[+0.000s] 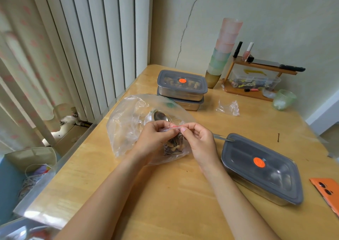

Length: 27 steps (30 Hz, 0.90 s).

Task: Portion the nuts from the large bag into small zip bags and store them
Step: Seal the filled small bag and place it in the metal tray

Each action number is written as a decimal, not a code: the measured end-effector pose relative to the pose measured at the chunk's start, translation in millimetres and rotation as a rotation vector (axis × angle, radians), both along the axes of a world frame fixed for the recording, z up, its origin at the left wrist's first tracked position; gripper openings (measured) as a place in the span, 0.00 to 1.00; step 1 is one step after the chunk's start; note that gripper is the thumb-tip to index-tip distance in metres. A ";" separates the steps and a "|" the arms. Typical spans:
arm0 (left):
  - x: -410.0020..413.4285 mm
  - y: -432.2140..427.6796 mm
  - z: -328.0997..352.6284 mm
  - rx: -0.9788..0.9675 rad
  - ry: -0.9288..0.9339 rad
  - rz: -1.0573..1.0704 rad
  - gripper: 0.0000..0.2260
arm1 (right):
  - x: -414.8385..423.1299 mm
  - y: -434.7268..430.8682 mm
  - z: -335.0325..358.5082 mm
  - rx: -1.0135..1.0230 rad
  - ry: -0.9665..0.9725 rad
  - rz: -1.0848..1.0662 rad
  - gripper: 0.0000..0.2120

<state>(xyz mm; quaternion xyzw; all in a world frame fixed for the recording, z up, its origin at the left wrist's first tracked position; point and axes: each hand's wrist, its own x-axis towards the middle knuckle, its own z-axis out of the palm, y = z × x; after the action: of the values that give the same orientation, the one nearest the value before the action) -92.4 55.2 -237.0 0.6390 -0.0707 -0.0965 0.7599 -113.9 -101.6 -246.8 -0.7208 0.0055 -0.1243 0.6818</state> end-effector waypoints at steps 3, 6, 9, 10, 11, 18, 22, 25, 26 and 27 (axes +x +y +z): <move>-1.2 -1.1 1.0 -0.002 -0.002 0.013 0.02 | 0.7 0.7 -0.1 -0.004 -0.001 -0.005 0.04; -1.2 -2.0 1.2 0.001 -0.005 0.017 0.01 | 2.5 0.7 -1.3 -0.017 -0.007 -0.009 0.05; 0.1 -2.3 0.0 0.021 -0.014 0.019 0.02 | 3.5 1.3 -3.4 -0.048 -0.020 -0.017 0.05; 0.3 -2.5 -0.5 0.028 -0.013 0.020 0.02 | 3.9 1.8 -4.7 -0.063 -0.025 -0.028 0.06; 0.2 -2.7 -0.4 0.033 -0.010 0.023 0.02 | 4.0 2.4 -5.6 -0.075 -0.032 -0.039 0.06; 0.8 -3.9 -1.9 0.070 -0.047 0.005 0.03 | -2.1 9.3 -4.2 -0.449 -0.262 -0.192 0.04; -0.8 -3.0 -0.4 0.089 -0.098 0.002 0.05 | -3.6 9.1 -0.3 -0.457 -0.297 -0.205 0.06; 0.7 -2.9 -0.3 0.102 -0.122 0.016 0.05 | -2.6 4.9 -0.2 -0.370 -0.260 -0.152 0.06; 1.2 -3.1 -0.2 0.110 -0.130 0.018 0.04 | -2.5 4.3 0.2 -0.343 -0.240 -0.137 0.06; 2.0 -3.4 -0.3 0.118 -0.138 0.021 0.04 | -2.5 4.0 0.5 -0.323 -0.223 -0.124 0.06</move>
<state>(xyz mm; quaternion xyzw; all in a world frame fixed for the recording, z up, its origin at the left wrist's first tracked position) -90.4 51.8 -237.3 0.6885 -0.1103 -0.0480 0.7152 -116.4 -97.5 -246.3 -0.8007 -0.0455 -0.2443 0.5450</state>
